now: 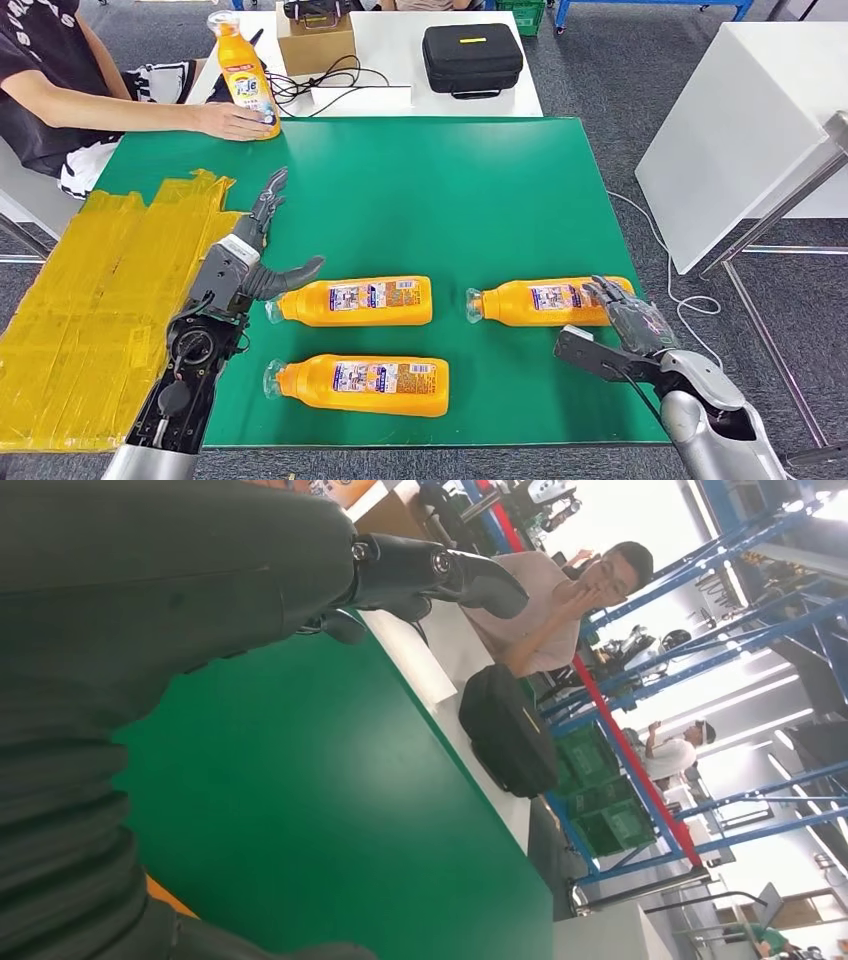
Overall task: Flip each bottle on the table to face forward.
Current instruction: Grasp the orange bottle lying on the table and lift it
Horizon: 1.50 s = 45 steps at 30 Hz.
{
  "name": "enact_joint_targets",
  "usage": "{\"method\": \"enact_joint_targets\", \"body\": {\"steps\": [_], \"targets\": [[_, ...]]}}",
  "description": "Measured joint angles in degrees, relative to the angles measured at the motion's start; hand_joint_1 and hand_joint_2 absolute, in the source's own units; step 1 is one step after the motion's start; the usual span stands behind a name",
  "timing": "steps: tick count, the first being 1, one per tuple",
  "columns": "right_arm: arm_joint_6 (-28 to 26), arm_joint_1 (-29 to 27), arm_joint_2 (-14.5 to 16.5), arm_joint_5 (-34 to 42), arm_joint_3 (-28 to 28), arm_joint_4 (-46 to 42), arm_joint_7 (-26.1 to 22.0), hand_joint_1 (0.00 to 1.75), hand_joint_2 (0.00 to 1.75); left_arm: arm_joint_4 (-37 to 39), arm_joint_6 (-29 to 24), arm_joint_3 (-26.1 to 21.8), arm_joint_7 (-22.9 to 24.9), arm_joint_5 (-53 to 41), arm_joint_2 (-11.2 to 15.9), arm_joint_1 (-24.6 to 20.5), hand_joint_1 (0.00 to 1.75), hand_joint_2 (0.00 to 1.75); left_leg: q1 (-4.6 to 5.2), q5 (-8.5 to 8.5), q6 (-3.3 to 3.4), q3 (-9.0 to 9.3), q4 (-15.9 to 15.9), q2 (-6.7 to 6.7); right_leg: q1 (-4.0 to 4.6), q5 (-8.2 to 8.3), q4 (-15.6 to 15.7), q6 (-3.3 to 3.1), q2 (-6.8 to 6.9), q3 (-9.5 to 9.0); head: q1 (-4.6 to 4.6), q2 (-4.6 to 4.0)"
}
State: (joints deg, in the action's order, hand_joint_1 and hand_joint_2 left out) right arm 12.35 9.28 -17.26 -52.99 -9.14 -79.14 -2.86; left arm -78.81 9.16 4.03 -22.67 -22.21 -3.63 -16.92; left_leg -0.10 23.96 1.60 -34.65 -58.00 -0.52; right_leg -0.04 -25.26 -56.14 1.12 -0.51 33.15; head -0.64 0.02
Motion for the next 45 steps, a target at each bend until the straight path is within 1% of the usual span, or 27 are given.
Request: {"method": "enact_joint_targets", "body": {"steps": [5, 10, 16, 24, 31, 35, 39, 45], "targets": [[-2.0, 1.1, 0.4, -1.6, 0.1, 0.6, 1.1, 0.0, 1.75, 0.3, 0.0, 0.2, 0.0, 0.0, 0.0, -0.1, 0.0, 1.75, 0.0, 0.0, 0.0, -0.01, 0.0, 0.0, 0.0, 0.0, 0.0, 0.0, 0.0, 0.01, 0.01, 0.0], [-4.1, 2.5, 1.4, -2.5, 0.1, 0.9, 1.3, 0.0, 1.75, 0.4, 0.0, 0.1, 0.0, 0.0, 0.0, 0.1, 0.0, 1.75, -0.01, 0.0, 0.0, -0.01, 0.0, -0.01, 0.01, 0.0, 0.0, 0.0, 0.0, 0.0, 0.0, 0.0], [-4.2, 4.6, 2.5, -3.2, 0.0, 1.5, 1.3, 0.0, 1.75, 0.4, 0.0, 0.1, 0.0, 0.0, 0.0, 0.3, 0.0, 1.75, -0.01, 0.0, 0.0, -0.02, 0.0, -0.01, 0.01, 0.0, 0.0, 0.0, 0.0, 0.0, 0.01, 0.0], [-3.5, 7.8, 3.5, -5.2, -1.1, 5.0, 1.5, 0.0, 1.75, 1.2, 0.0, 0.1, 0.0, 0.1, 0.0, 0.1, 0.0, 1.75, 0.0, 0.0, 0.0, -0.01, 0.0, -0.03, 0.0, 0.0, 0.0, 0.0, 0.01, 0.0, 0.01, 0.0], [-0.3, 10.7, 3.4, -6.3, -3.5, 10.4, 1.4, 0.0, 1.75, 2.4, 0.4, 0.2, 0.3, 0.6, 0.0, -0.7, 0.0, 1.75, 0.0, 0.0, 0.0, -0.01, 0.0, -0.03, 0.0, 0.0, 0.0, 0.0, 0.01, 0.0, 0.01, 0.0], [1.1, 11.6, 2.5, -5.8, -4.4, 12.9, 0.9, 0.0, 1.75, 2.9, 0.4, 0.2, 0.4, 1.0, 0.0, -0.7, 0.0, 1.75, 0.0, 0.0, 0.0, -0.02, 0.0, -0.05, 0.0, 0.0, 0.0, 0.0, 0.01, 0.0, 0.01, 0.0], [1.8, 12.3, 1.6, -5.3, -4.8, 14.5, 0.5, 0.0, 1.75, 3.3, 0.4, 0.2, 0.4, 1.1, 0.0, -0.7, 0.0, 1.75, 0.0, 0.0, 0.0, -0.02, 0.0, -0.04, 0.0, 0.0, 0.0, 0.0, 0.01, 0.01, 0.0, 0.0], [1.9, 13.2, 0.9, -5.0, -5.1, 16.5, 0.4, 0.0, 1.75, 3.8, 0.3, 0.2, 0.4, 1.1, 0.0, -0.9, 0.0, 1.75, 0.0, 0.0, 0.0, -0.02, 0.0, -0.04, 0.0, 0.0, 0.0, 0.0, 0.01, 0.0, 0.01, 0.0]]}}
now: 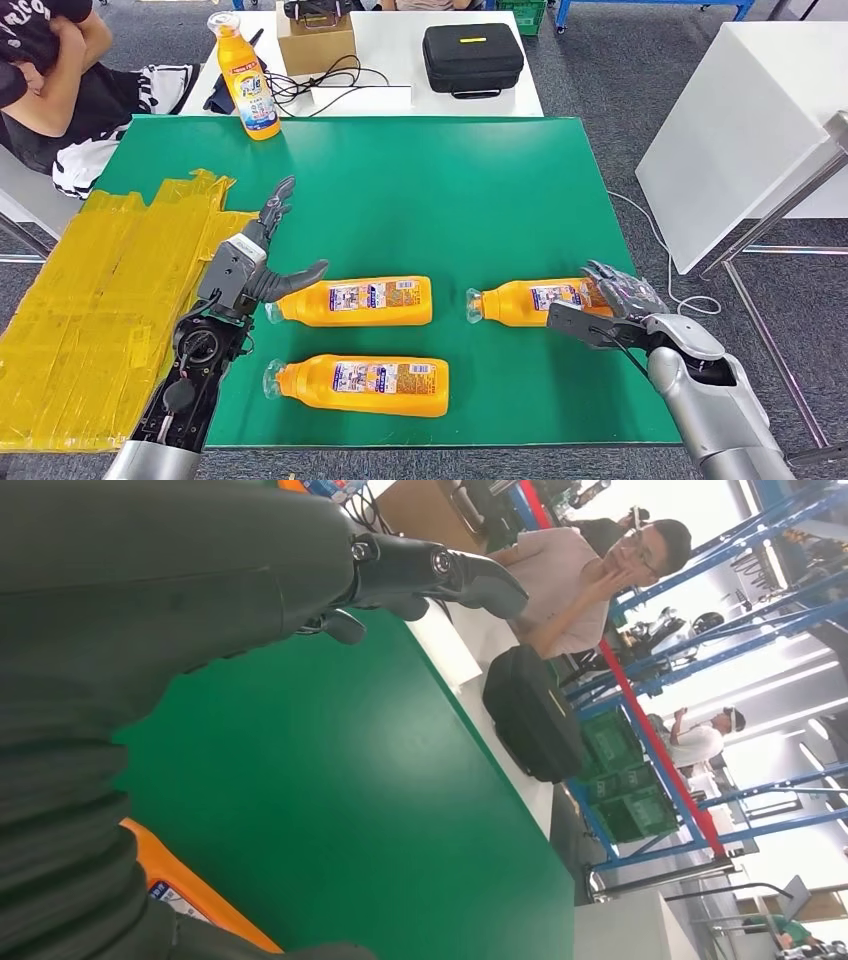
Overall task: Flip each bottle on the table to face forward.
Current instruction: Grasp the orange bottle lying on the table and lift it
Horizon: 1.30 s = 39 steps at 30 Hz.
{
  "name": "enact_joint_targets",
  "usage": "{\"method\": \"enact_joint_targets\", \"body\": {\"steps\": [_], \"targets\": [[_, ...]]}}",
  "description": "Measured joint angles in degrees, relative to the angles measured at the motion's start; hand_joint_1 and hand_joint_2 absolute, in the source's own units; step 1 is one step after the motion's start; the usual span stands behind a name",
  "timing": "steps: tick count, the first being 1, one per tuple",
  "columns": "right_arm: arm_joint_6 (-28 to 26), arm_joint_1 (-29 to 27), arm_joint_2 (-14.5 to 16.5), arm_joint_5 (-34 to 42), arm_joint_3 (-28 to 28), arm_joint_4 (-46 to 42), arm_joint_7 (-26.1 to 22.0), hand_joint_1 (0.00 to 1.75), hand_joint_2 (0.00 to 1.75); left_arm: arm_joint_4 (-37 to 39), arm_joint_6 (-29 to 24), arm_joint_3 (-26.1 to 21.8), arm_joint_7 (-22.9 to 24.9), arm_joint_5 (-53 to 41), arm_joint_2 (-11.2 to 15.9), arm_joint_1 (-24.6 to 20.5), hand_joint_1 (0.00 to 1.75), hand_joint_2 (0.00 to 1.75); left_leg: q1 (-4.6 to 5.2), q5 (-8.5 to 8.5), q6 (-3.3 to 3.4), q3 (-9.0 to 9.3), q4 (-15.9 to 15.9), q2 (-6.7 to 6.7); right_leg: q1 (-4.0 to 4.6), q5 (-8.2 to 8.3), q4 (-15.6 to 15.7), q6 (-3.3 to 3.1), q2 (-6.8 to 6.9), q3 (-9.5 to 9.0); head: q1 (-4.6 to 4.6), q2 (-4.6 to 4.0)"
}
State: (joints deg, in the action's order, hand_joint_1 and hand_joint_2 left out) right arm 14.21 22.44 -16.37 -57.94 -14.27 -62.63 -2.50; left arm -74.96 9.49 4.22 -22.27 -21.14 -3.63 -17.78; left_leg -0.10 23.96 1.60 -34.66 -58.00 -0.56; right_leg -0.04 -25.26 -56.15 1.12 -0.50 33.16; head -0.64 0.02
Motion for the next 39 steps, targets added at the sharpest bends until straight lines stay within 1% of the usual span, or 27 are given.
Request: {"method": "enact_joint_targets", "body": {"steps": [3, 4, 5, 7, 8, 9, 18, 19, 22, 23, 24, 28, 32, 35, 39], "targets": [[0.0, 0.3, -0.1, 0.1, -0.1, 0.8, 0.0, 0.0, 1.75, 0.3, 0.0, 0.0, 0.0, 0.0, 0.0, -0.1, 0.0, 1.75, 0.0, 0.0, 0.0, 0.01, 0.0, 0.01, 0.0, 0.0, 0.0, 0.0, 0.0, 0.0, -0.01, 0.0], [-0.1, 0.4, -0.1, 0.1, -0.1, 1.1, 0.0, 0.05, 1.75, 0.4, 0.0, 0.0, 0.0, 0.0, 0.0, -0.2, 0.0, 1.75, 0.0, 0.0, 0.0, 0.01, 0.0, 0.01, 0.0, 0.0, 0.0, 0.0, 0.0, 0.0, -0.01, 0.0], [-0.1, 0.6, -0.1, 0.1, -0.1, 1.5, 0.1, 0.22, 1.75, 0.4, 0.0, 0.0, 0.0, 0.0, 0.0, -0.2, 0.0, 1.75, 0.0, 0.0, 0.0, 0.01, 0.0, 0.0, 0.0, 0.0, 0.0, 0.0, 0.0, 0.0, -0.01, 0.0], [-0.4, 0.8, -0.1, 0.2, -0.1, 2.2, 0.3, 0.83, 1.75, 0.6, 0.0, 0.0, 0.0, 0.0, 0.0, -0.2, 0.0, 1.75, 0.0, 0.0, 0.0, 0.01, 0.0, 0.0, 0.0, 0.0, 0.0, 0.0, 0.0, 0.0, -0.01, 0.0], [-0.6, 0.9, -0.1, 0.2, -0.1, 2.6, 0.3, 1.09, 1.75, 0.7, -0.1, 0.0, 0.0, 0.0, 0.0, -0.3, 0.0, 1.75, 0.0, 0.0, 0.0, 0.01, 0.0, 0.0, 0.0, 0.0, 0.0, 0.0, 0.0, 0.0, -0.01, 0.0], [-0.9, 0.9, -0.1, 0.3, -0.1, 2.9, 0.3, 1.22, 1.75, 0.7, -0.1, 0.0, 0.0, 0.0, 0.0, -0.3, 0.0, 1.75, 0.0, 0.0, 0.0, 0.01, 0.0, 0.01, 0.0, 0.0, 0.0, 0.0, 0.0, 0.0, 0.0, 0.0], [-1.8, 1.7, -0.1, 0.4, 0.0, 4.5, 0.3, 1.22, 1.75, 1.4, -0.2, 0.0, 0.0, 0.0, 0.0, -0.4, 0.0, 1.75, 0.0, 0.0, 0.0, 0.02, 0.0, 0.01, 0.0, 0.0, 0.0, 0.0, 0.0, 0.0, 0.0, 0.0], [-1.8, 1.8, -0.1, 0.4, 0.0, 4.6, 0.3, 1.3, 1.75, 1.4, -0.2, 0.0, 0.0, 0.0, 0.0, -0.4, 0.0, 1.75, 0.0, 0.0, 0.0, 0.02, 0.0, 0.01, 0.0, 0.0, 0.0, 0.0, 0.0, -0.01, 0.0, 0.0], [-1.8, 1.9, -0.1, 0.4, 0.0, 4.8, 0.3, 1.65, 1.75, 1.5, -0.2, 0.0, 0.0, 0.0, 0.0, -0.4, 0.0, 1.75, 0.0, 0.0, 0.0, 0.03, 0.0, 0.02, 0.0, 0.0, 0.0, 0.0, -0.01, -0.01, 0.01, 0.0], [-1.9, 2.0, -0.1, 0.4, 0.0, 4.9, 0.3, 1.71, 1.75, 1.5, -0.2, 0.0, 0.0, 0.0, 0.0, -0.4, 0.0, 1.75, 0.0, 0.0, 0.0, 0.03, 0.0, 0.02, 0.0, 0.0, 0.0, 0.0, -0.01, -0.01, 0.01, 0.0], [-1.9, 2.0, -0.1, 0.4, 0.0, 5.0, 0.3, 1.73, 1.75, 1.6, -0.2, 0.0, 0.0, 0.0, 0.0, -0.4, 0.0, 1.75, 0.0, 0.0, 0.0, 0.03, 0.0, 0.02, 0.0, 0.0, 0.0, 0.0, -0.01, -0.01, 0.01, 0.0], [-2.7, 2.0, 0.1, 0.4, 0.2, 5.1, 0.3, 1.75, 1.75, 1.7, -0.2, 0.0, 0.0, 0.0, 0.0, -0.5, 0.0, 1.75, 0.0, 0.0, 0.0, 0.03, 0.0, 0.03, 0.0, 0.0, 0.0, 0.0, -0.01, -0.01, 0.01, 0.0], [-4.6, 1.5, 0.9, 0.6, 1.0, 4.9, 0.7, 1.75, 1.75, 1.8, -0.2, 0.0, 0.1, 0.0, 0.0, -0.5, 0.0, 1.75, 0.0, 0.0, 0.0, 0.02, 0.0, 0.03, 0.0, 0.0, 0.0, 0.0, -0.01, -0.01, 0.0, 0.0], [-7.6, 0.5, 2.3, 2.0, 2.6, 3.7, 1.3, 1.75, 1.75, 1.8, -0.3, 0.0, 0.1, 0.0, 0.0, -0.3, 0.0, 1.75, 0.0, 0.0, 0.0, 0.0, 0.0, 0.03, 0.0, 0.0, 0.0, 0.0, 0.0, -0.01, -0.01, 0.0], [-12.9, -1.2, 5.2, 6.2, 5.8, -0.4, 1.1, 1.75, 1.75, 1.8, -0.5, 0.0, 0.1, 0.0, 0.0, 0.3, 0.0, 1.75, -0.01, 0.0, 0.0, 0.0, 0.0, 0.02, 0.01, 0.0, 0.0, 0.0, -0.01, 0.0, 0.01, 0.0]]}}
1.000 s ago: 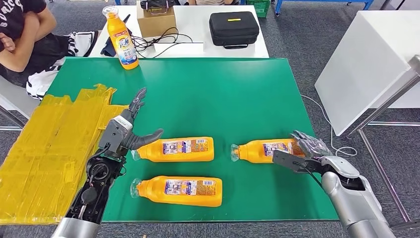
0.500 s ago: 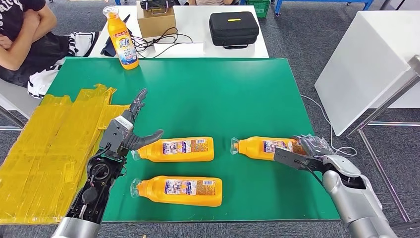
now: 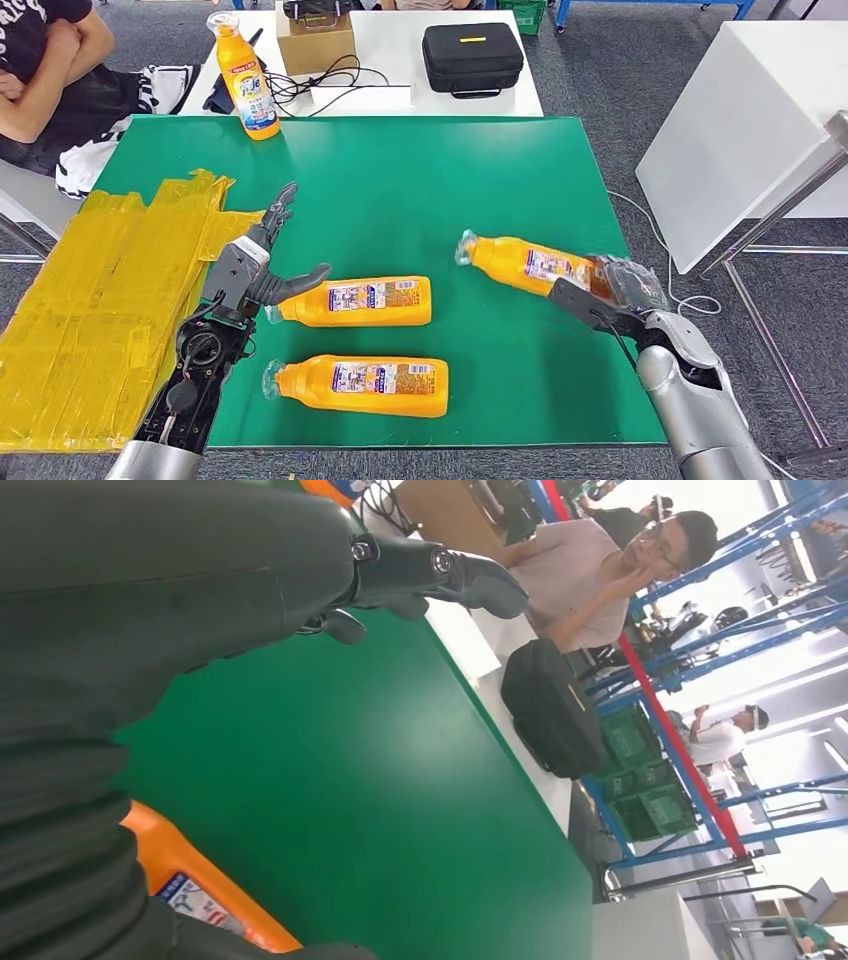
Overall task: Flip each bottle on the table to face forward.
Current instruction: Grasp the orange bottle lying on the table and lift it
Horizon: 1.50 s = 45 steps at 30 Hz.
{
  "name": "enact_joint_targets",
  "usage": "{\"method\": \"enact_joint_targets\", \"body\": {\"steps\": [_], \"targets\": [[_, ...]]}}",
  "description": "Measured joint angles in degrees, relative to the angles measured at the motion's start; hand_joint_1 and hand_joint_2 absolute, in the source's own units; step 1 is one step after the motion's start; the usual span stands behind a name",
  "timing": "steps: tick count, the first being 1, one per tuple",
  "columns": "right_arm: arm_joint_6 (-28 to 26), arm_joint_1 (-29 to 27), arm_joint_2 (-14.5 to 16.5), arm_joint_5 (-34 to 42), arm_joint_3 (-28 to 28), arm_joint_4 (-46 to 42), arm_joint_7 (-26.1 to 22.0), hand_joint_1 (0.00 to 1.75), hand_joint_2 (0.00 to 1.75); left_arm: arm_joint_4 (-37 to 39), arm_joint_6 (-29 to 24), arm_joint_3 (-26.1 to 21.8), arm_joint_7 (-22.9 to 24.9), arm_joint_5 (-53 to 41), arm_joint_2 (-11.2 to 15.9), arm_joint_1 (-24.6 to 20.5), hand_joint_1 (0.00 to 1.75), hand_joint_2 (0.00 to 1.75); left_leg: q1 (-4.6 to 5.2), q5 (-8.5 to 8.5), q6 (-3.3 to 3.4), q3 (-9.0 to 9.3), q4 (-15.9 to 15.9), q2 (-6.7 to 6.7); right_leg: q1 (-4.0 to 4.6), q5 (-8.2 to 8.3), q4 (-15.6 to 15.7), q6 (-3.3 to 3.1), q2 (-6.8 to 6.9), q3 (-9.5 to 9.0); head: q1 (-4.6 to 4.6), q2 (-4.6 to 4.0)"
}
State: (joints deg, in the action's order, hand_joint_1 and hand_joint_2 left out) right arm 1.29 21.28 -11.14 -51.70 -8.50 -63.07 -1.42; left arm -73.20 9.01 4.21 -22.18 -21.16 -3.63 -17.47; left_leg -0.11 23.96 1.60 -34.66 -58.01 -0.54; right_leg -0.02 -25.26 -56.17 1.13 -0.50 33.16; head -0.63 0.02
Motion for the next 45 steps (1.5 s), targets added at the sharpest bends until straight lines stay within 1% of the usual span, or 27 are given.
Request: {"method": "enact_joint_targets", "body": {"steps": [3, 8, 12, 17, 22, 26, 35, 37, 40, 45], "targets": [[-3.4, -1.6, 2.6, 3.0, 2.3, -4.5, -0.4, 1.75, 1.75, 0.0, -0.1, 0.0, 0.0, 0.0, 0.0, 0.5, 0.0, 1.75, -0.01, 0.0, 0.0, -0.01, 0.0, -0.01, 0.01, -0.01, 0.0, 0.0, 0.0, 0.01, -0.01, 0.0], [-7.2, -4.1, 6.0, 6.5, 4.7, -10.4, -1.9, 1.75, 1.75, 0.0, -0.2, 0.0, 0.1, -0.4, 0.0, 0.5, 0.0, 1.75, -0.01, 0.0, 0.0, -0.01, 0.0, -0.01, 0.0, -0.01, 0.0, -0.01, 0.0, 0.01, 0.0, 0.0], [-8.5, -5.2, 7.8, 8.8, 5.5, -12.9, -3.5, 1.75, 1.75, 0.0, -0.2, 0.5, 0.1, -1.0, 0.0, 0.3, 0.0, 1.75, 0.01, 0.0, 0.0, 0.0, 0.0, 0.0, 0.0, -0.01, 0.0, -0.01, 0.0, 0.01, 0.0, 0.0], [-8.8, -5.4, 9.0, 10.4, 5.6, -13.9, -4.8, 1.75, 1.75, 0.0, 0.0, 1.1, 0.1, -1.1, -0.1, 0.1, 0.0, 1.75, 0.02, -0.01, 0.0, 0.01, 0.0, 0.0, -0.01, 0.0, 0.0, 0.0, 0.0, 0.0, -0.01, 0.0], [-7.8, -5.3, 10.5, 12.8, 5.3, -14.0, -6.0, 1.75, 1.75, -0.8, 0.0, 2.8, 0.2, -1.1, -0.7, -0.3, 0.0, 1.75, 0.01, 0.0, 0.0, 0.0, 0.0, -0.01, -0.01, 0.0, 0.0, 0.0, 0.0, 0.01, -0.01, 0.0], [-7.4, -5.2, 11.2, 13.4, 5.0, -14.0, -6.3, 1.75, 1.75, -1.4, -0.1, 3.8, 0.5, -1.2, -1.2, -0.7, 0.0, 1.75, 0.01, 0.0, 0.0, -0.01, 0.0, -0.01, -0.01, 0.0, 0.0, 0.0, 0.0, 0.01, -0.01, 0.0], [-7.4, -5.2, 11.6, 13.9, 5.0, -14.0, -6.3, 1.75, 1.75, -2.0, -0.2, 4.6, 0.6, -1.2, -1.2, -0.7, 0.0, 1.75, 0.01, 0.0, 0.0, -0.01, 0.0, -0.01, -0.01, 0.0, 0.0, 0.0, 0.0, 0.0, 0.0, 0.0], [-6.4, -5.1, 11.6, 14.8, 4.8, -13.9, -6.6, 1.75, 1.75, -2.2, -0.1, 4.8, 0.5, -1.2, -1.2, -0.7, 0.0, 1.75, 0.01, 0.0, 0.0, -0.01, 0.0, -0.01, -0.01, 0.0, 0.0, 0.0, 0.0, 0.0, 0.0, 0.0], [-3.5, -4.3, 11.8, 16.9, 3.6, -13.3, -7.4, 1.75, 1.75, -3.0, 0.0, 5.8, 0.4, -1.1, -1.3, -0.7, 0.0, 1.75, 0.01, 0.0, 0.0, -0.02, 0.0, 0.01, -0.01, 0.0, 0.0, 0.0, 0.0, 0.0, 0.0, 0.0], [-0.9, -1.4, 12.7, 20.4, 0.5, -9.8, -9.5, 1.75, 1.75, -6.7, 0.0, 8.5, 1.2, -0.1, -1.6, -0.5, 0.0, 1.75, 0.0, -0.01, 0.0, -0.02, 0.0, 0.0, 0.0, 0.0, 0.0, 0.0, 0.0, 0.0, 0.0, 0.0]]}}
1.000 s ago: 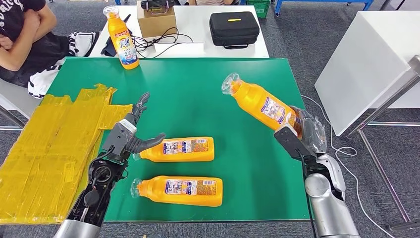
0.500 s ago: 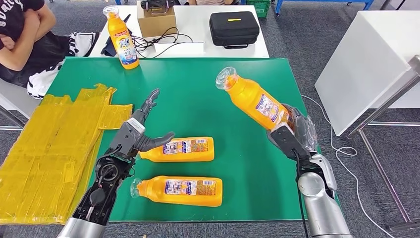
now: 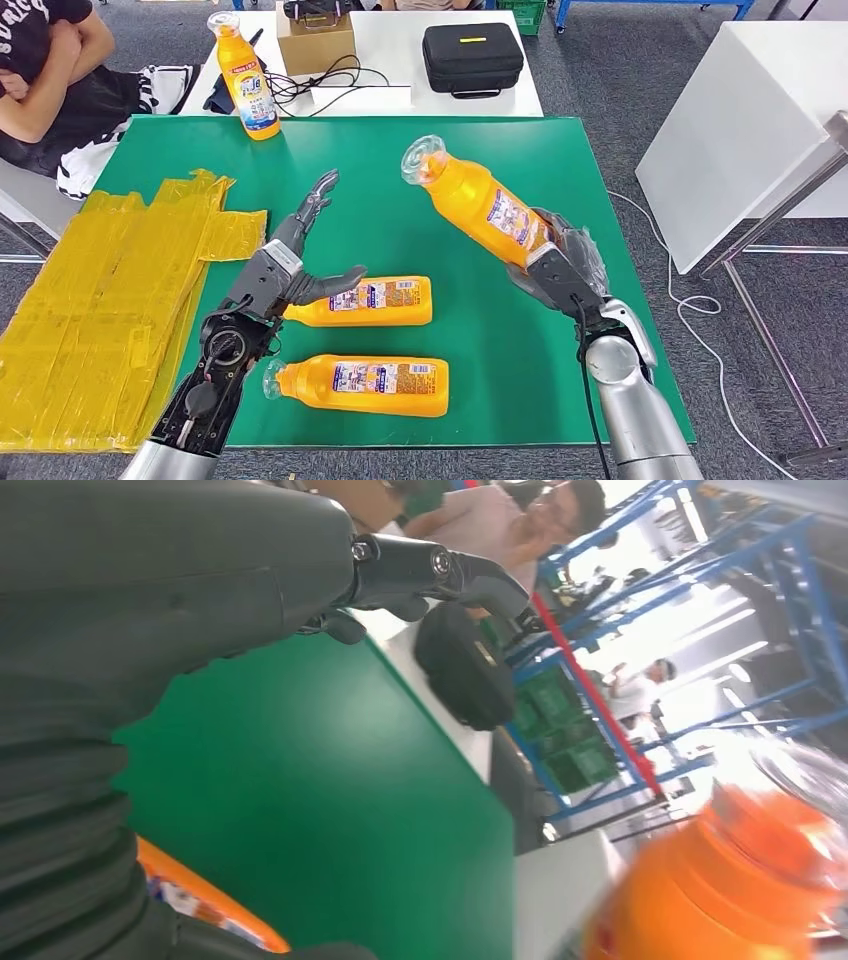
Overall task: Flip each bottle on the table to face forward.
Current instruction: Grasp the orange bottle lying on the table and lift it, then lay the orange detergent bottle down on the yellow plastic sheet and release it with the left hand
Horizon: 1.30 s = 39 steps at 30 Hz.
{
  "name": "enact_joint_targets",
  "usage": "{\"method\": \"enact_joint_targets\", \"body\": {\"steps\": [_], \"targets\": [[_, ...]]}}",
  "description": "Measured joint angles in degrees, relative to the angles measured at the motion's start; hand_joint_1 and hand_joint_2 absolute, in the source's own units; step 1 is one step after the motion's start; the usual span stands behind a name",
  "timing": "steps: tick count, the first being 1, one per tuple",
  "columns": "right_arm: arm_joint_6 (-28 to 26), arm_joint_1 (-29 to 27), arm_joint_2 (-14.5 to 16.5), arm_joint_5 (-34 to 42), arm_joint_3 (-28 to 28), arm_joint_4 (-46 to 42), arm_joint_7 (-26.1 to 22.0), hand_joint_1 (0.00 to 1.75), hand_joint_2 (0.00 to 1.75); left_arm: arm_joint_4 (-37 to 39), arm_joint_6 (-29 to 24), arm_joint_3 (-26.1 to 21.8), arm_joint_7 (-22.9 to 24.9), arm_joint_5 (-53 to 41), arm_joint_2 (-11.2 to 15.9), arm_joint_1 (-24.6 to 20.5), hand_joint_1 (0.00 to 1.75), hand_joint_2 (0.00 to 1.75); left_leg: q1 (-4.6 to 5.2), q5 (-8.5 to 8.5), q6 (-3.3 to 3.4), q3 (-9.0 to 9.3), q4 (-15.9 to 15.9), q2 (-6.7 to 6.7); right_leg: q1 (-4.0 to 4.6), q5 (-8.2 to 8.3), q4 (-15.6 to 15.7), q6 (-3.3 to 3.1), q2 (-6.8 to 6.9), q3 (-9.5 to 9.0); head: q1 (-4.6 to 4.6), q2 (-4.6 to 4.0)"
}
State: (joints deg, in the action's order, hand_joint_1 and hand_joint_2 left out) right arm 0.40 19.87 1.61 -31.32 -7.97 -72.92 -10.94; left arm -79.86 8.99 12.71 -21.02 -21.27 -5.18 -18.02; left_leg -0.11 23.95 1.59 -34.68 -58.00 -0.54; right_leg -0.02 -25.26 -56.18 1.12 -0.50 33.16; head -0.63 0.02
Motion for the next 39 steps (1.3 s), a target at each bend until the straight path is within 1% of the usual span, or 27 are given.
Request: {"method": "enact_joint_targets", "body": {"steps": [5, 9, 17, 26, 33, 39], "targets": [[0.5, 3.6, 1.6, 1.9, -3.3, 5.3, -2.3, 1.75, 1.75, -3.6, 0.9, 3.2, 0.4, 3.1, -0.1, 0.5, 0.0, 1.75, 0.0, 0.0, -0.01, 0.01, 0.0, 0.02, 0.0, 0.0, 0.0, 0.0, -0.01, 0.01, -0.01, 0.0], [0.0, 5.8, 3.2, 2.0, -5.2, 8.5, -2.7, 1.75, 1.75, -5.0, 1.9, 5.1, 0.8, 4.6, -0.3, 0.5, 0.0, 1.75, 0.0, -0.01, -0.01, 0.01, 0.0, -0.01, 0.0, 0.0, 0.0, 0.0, 0.0, 0.01, 0.0, 0.0], [-0.8, 7.0, 5.0, 2.2, -7.1, 10.7, -2.7, 1.75, 1.75, -5.4, 3.1, 7.3, 1.0, 7.0, -0.6, -0.1, 0.0, 1.75, 0.01, -0.01, -0.01, 0.0, 0.0, 0.0, 0.0, 0.0, 0.0, 0.0, 0.0, 0.01, 0.0, 0.0], [-2.0, 7.8, 6.7, 1.1, -8.2, 11.6, -2.8, 1.75, 1.75, -6.3, 3.7, 8.5, 1.1, 8.6, -1.0, -0.2, 0.0, 1.75, 0.0, -0.01, -0.01, 0.01, 0.0, 0.0, 0.0, 0.0, 0.0, 0.0, 0.0, 0.01, 0.0, 0.0], [-2.3, 8.8, 7.9, 0.8, -8.7, 13.2, -4.7, 1.75, 1.75, -6.4, 3.7, 8.9, 1.1, 9.5, -1.3, -0.3, 0.0, 1.75, 0.0, -0.01, -0.01, 0.01, 0.0, 0.0, 0.0, 0.0, 0.0, 0.0, 0.0, 0.01, 0.01, 0.0], [-2.0, 8.9, 9.3, 0.7, -10.4, 13.7, -5.9, 1.75, 1.75, -5.9, 3.7, 8.9, 0.9, 10.2, -1.3, -0.4, 0.0, 1.75, -0.01, -0.01, -0.01, 0.01, 0.0, -0.01, 0.0, 0.0, 0.0, 0.0, 0.0, 0.02, 0.0, 0.0]]}}
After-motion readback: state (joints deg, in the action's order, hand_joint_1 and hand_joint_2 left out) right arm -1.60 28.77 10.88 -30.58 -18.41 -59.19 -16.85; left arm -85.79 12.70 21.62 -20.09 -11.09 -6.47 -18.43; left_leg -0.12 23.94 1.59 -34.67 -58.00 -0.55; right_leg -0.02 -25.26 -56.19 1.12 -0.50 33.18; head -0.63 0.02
